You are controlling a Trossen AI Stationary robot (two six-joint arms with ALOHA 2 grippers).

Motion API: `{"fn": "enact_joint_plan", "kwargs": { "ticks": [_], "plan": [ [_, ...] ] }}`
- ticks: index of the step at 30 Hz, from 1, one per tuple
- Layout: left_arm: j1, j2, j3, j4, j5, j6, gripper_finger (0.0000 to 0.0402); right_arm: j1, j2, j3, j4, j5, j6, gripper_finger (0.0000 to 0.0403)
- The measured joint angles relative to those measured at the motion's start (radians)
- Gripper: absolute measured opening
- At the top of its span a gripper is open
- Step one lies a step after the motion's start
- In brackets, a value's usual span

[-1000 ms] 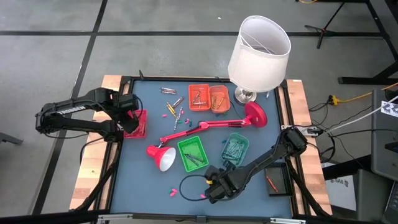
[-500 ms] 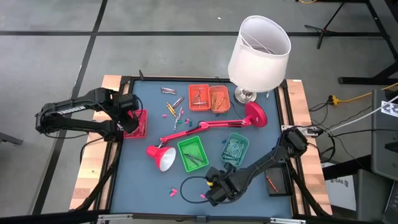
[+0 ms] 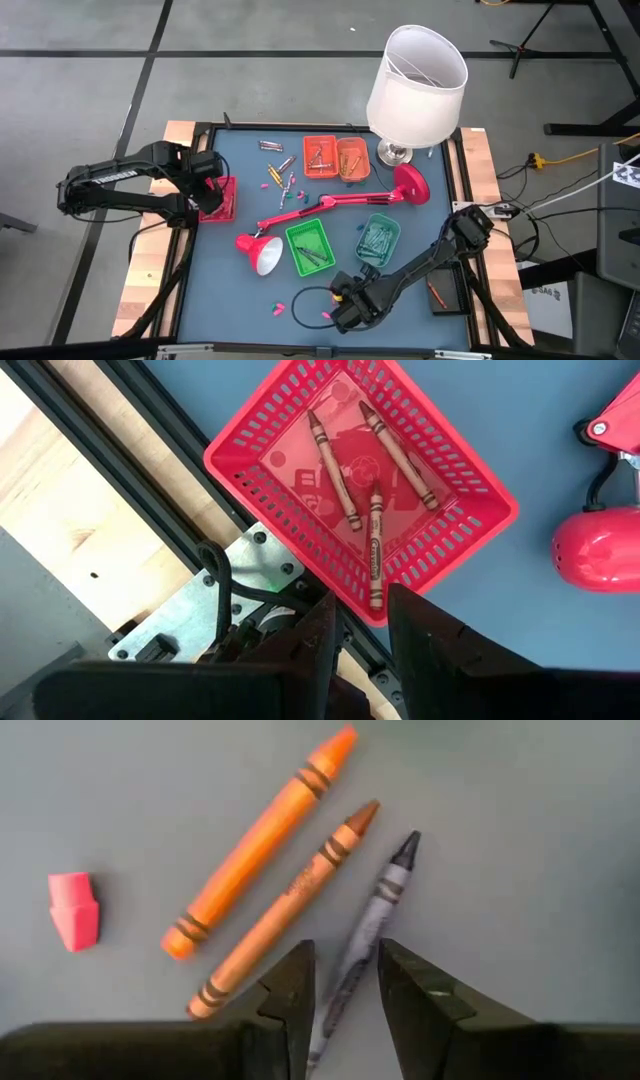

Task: Sort crayons
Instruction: Put the violet crayon into the green bin

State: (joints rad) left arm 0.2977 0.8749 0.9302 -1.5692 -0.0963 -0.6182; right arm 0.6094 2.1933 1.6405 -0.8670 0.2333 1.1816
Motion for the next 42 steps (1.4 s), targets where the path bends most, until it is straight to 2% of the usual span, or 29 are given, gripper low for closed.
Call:
{"fn": "enact_joint_plan", "kwargs": {
  "ticks": [15,18,23,25,31,35,38,42],
  "plan": [
    [0.0,0.0,0.0,0.021,0.0,0.0,0.0079,0.0,0.006,0.001,-0.024,0.036,0.0,0.0108],
    [0.0,0.0,0.0,0.03,0.0,0.0,0.0079,0.0,0.006,0.001,-0.023,0.041,0.0,0.0087],
    [0.0,0.0,0.0,0.063,0.0,0.0,0.0079,-0.001,0.006,0.001,-0.025,0.047,-0.001,0.0021],
    [0.0,0.0,0.0,0.079,0.0,0.0,0.0079,-0.001,0.006,0.001,-0.025,0.048,-0.005,0.0009],
    [0.0,0.0,0.0,0.121,0.0,0.0,0.0079,-0.001,0.007,0.007,-0.031,0.034,-0.007,0.0031],
    [0.0,0.0,0.0,0.149,0.0,0.0,0.0079,-0.002,0.011,0.062,-0.099,0.019,-0.028,0.002],
    [0.0,0.0,0.0,0.167,0.0,0.001,0.0079,-0.002,0.011,0.141,-0.18,0.028,-0.062,0.0007],
    [0.0,0.0,0.0,0.183,0.0,0.007,0.0079,-0.002,0.011,0.265,-0.298,0.06,-0.1,0.001]
  ]
}}
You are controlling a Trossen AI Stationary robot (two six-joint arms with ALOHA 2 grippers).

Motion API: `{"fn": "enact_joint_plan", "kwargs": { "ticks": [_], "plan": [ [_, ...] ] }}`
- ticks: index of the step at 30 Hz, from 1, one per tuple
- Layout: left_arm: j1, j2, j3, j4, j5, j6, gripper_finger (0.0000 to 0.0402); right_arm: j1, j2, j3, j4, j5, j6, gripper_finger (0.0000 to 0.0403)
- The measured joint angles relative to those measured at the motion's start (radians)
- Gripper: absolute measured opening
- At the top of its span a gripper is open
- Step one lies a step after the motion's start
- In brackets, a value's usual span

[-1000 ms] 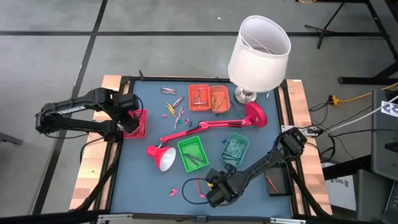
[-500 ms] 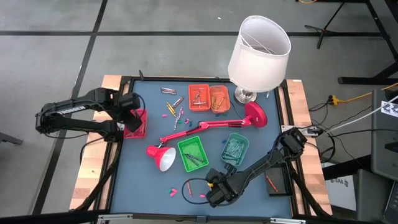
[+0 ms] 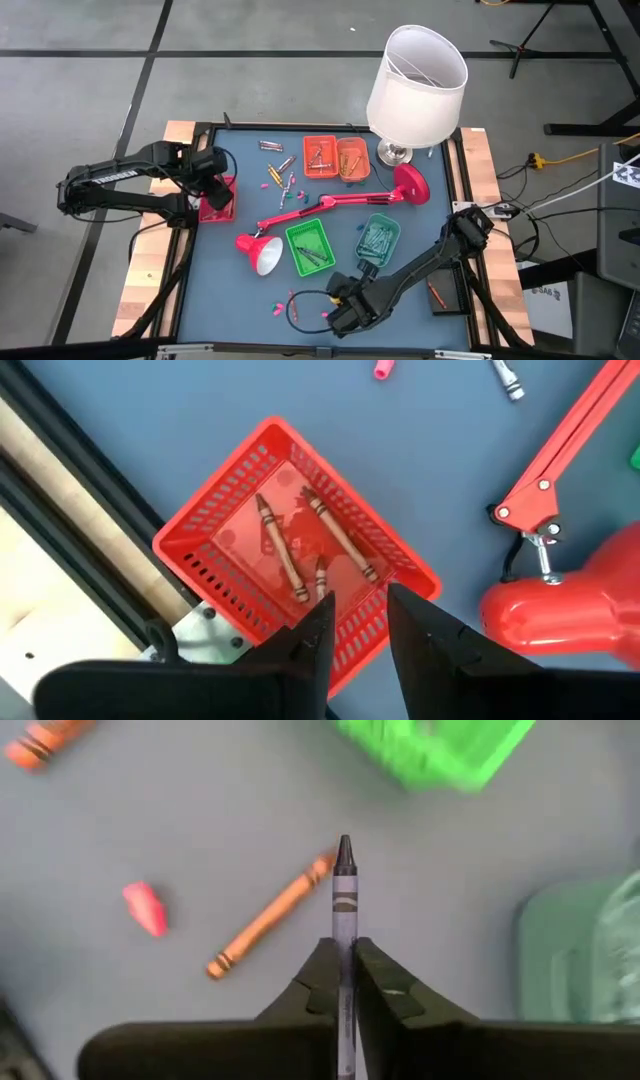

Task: Sort crayons
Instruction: Put the violet crayon into the green bin

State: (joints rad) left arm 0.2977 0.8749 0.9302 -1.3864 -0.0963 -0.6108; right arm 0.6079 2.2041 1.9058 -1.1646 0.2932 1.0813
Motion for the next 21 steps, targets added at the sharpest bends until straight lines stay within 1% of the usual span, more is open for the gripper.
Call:
{"fn": "enact_joint_plan", "kwargs": {
  "ticks": [3,5,7,9,12,14,17,21],
  "plan": [
    [0.0,0.0,0.0,0.019,0.0,0.041,0.0079,0.0,0.0,0.083,-0.043,0.086,-0.065,0.0014],
    [0.0,0.0,0.0,0.03,0.0,0.045,0.0079,-0.007,-0.001,0.118,-0.032,0.159,-0.122,0.0013],
    [0.0,0.0,0.0,0.051,0.0,0.046,0.0079,-0.022,-0.002,0.13,-0.004,0.209,-0.192,0.001],
    [0.0,0.0,0.0,0.064,0.0,0.046,0.0079,-0.047,-0.002,0.13,0.04,0.232,-0.269,0.0009],
    [0.0,0.001,0.0,0.069,0.0,0.046,0.0079,-0.091,-0.001,0.129,0.098,0.235,-0.373,0.0015],
    [0.0,0.002,0.0,0.069,0.0,0.046,0.0079,-0.122,0.002,0.129,0.137,0.216,-0.421,0.0022],
    [0.0,0.002,0.0,0.069,0.0,0.046,0.0079,-0.169,0.007,0.127,0.167,0.179,-0.457,0.003],
    [0.0,0.002,0.0,0.073,0.0,0.047,0.0079,-0.228,0.006,0.127,0.179,0.102,-0.459,0.0034]
  ]
}}
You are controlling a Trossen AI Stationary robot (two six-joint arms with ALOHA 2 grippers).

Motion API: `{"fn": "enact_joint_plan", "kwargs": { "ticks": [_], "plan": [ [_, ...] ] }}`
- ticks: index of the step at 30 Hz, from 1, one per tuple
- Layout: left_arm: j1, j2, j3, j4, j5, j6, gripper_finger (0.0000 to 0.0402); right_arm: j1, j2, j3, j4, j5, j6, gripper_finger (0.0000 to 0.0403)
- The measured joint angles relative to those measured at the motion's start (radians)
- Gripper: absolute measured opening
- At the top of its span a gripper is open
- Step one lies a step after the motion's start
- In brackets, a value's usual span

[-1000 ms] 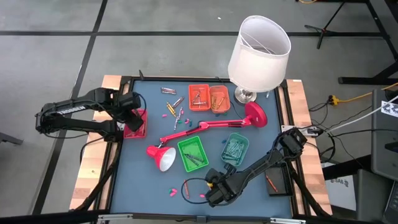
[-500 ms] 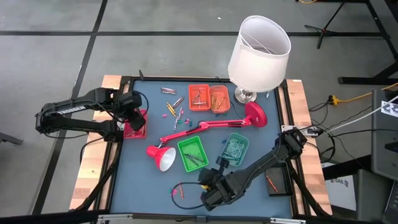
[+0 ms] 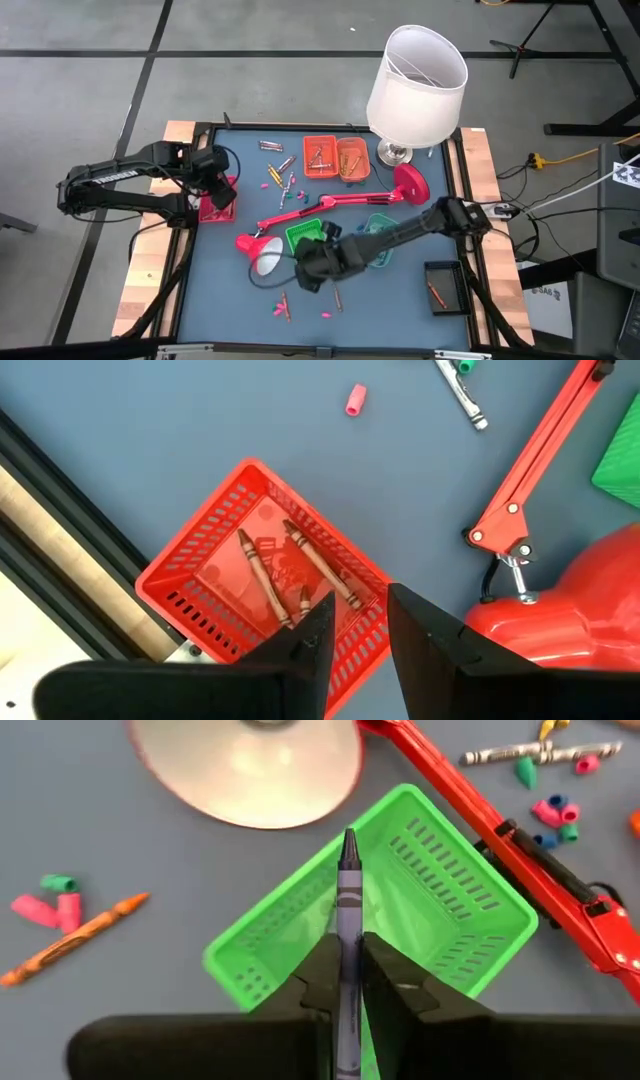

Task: Sort crayons
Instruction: Put the violet crayon into the green bin, then put the gray crayon into the orange bin

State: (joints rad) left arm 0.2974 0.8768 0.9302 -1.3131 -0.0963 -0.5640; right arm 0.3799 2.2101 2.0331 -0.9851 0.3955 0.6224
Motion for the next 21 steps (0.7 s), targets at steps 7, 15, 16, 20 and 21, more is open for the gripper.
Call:
{"fn": "enact_joint_plan", "kwargs": {
  "ticks": [7,15,16,20,21],
  "plan": [
    [0.0,0.0,0.0,0.054,0.0,0.057,0.0079,-0.069,0.0,0.0,-0.002,-0.141,-0.02,0.0038],
    [0.0,0.0,0.0,0.232,0.0,0.235,0.0078,-0.082,0.0,0.0,-0.002,-0.145,-0.078,0.0104],
    [0.0,0.003,0.0,0.257,0.0,0.263,0.0078,-0.081,0.0,0.0,-0.003,-0.145,-0.09,0.0112],
    [0.002,0.034,0.0,0.358,0.003,0.379,0.0073,-0.08,-0.004,0.0,-0.012,-0.145,-0.108,0.0128],
    [0.003,0.047,0.0,0.384,0.007,0.413,0.0071,-0.08,-0.007,0.0,-0.013,-0.145,-0.122,0.0129]
  ]
}}
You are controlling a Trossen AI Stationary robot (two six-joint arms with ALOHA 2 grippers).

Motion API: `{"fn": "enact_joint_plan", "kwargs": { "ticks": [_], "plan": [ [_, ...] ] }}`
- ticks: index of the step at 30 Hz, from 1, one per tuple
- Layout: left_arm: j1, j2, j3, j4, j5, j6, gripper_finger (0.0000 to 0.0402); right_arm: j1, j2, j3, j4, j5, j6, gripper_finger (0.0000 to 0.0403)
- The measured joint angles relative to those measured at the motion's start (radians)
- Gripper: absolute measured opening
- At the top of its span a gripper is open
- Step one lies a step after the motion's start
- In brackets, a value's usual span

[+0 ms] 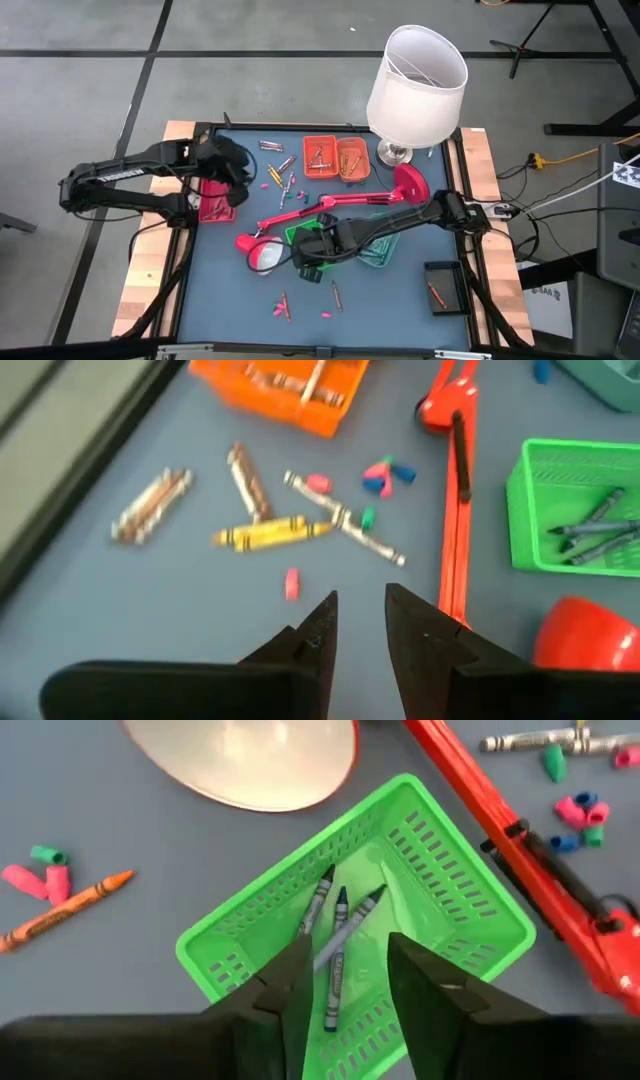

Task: Sort crayons
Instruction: Put the gray crayon into the orange bin

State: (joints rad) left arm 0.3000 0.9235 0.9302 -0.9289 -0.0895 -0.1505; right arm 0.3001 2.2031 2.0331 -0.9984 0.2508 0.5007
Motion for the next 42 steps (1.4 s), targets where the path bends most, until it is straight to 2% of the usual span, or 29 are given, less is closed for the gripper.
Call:
{"fn": "enact_joint_plan", "kwargs": {
  "ticks": [6,12,19,27,33,37,42],
  "plan": [
    [0.016,0.13,0.0,0.108,0.05,0.201,0.0059,0.001,-0.05,0.0,-0.07,0.002,-0.069,0.0127],
    [0.054,0.298,0.0,0.145,0.058,0.347,0.0052,0.001,-0.127,0.0,-0.204,0.055,-0.088,0.0127],
    [0.094,0.469,0.0,0.133,0.058,0.441,0.005,0.001,-0.15,0.001,-0.345,0.129,-0.083,0.0127],
    [0.126,0.597,0.0,0.149,0.055,0.517,0.005,0.001,-0.15,0.0,-0.418,0.14,-0.081,0.0127],
    [0.128,0.642,0.0,0.205,0.052,0.496,0.0059,0.001,-0.15,0.0,-0.442,0.139,-0.079,0.0127],
    [0.128,0.65,0.0,0.232,0.108,0.374,0.0091,0.001,-0.149,0.0,-0.442,0.139,-0.08,0.0127],
    [0.126,0.65,0.0,0.297,0.158,0.126,0.0131,0.001,-0.149,0.0,-0.441,0.139,-0.079,0.0127]
  ]
}}
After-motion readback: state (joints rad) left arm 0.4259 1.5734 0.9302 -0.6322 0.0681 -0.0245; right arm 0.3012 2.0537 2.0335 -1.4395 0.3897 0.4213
